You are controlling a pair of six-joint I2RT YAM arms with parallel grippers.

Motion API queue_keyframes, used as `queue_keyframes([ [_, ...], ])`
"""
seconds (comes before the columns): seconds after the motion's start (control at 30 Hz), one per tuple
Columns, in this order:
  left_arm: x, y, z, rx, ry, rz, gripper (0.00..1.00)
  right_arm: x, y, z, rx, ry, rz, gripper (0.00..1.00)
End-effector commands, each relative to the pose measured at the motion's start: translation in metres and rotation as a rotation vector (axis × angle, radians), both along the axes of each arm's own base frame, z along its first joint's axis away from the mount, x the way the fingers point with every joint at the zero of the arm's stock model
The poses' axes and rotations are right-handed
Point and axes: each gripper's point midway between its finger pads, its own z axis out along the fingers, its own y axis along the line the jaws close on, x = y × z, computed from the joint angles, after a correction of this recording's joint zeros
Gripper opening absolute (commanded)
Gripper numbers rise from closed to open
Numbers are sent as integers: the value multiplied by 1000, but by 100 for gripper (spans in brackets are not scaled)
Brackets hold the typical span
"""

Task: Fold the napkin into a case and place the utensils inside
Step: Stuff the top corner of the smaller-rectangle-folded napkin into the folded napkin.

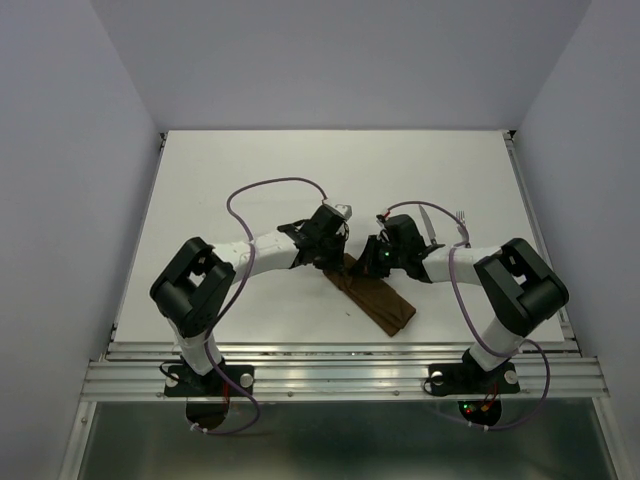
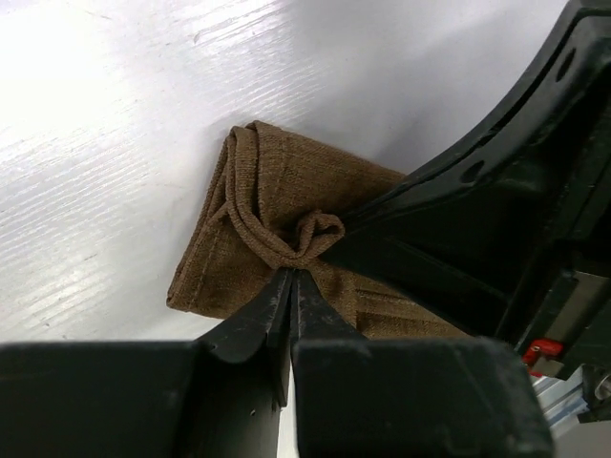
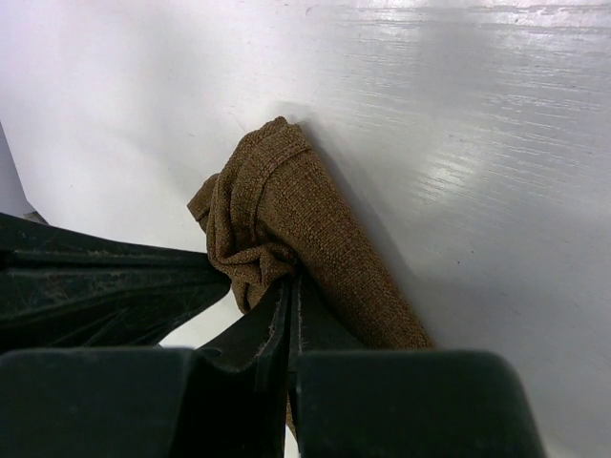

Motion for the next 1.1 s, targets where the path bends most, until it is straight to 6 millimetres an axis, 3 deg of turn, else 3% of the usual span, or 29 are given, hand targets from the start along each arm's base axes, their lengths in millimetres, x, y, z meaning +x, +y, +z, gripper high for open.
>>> queue_keyframes([
  [0.0,7,1,10,50,-51,14,16,6,-1,-2,-18,-13,6,1],
  [0.2,8,7,3,99,-54,23,34,7,0,1,-13,-17,6,1],
  [0.27,7,8,2,111,-55,10,34,7,0,1,-13,-18,4,1],
  [0.33,6,7,3,109,-58,3,23,7,-1,1,-14,-18,3,1],
  [0.4,4,6,3,110,-60,-5,21,8,0,1,-12,-17,3,1],
  [1.07,1,-4,6,114,-87,-27,33,10,2,4,-6,-21,2,1],
])
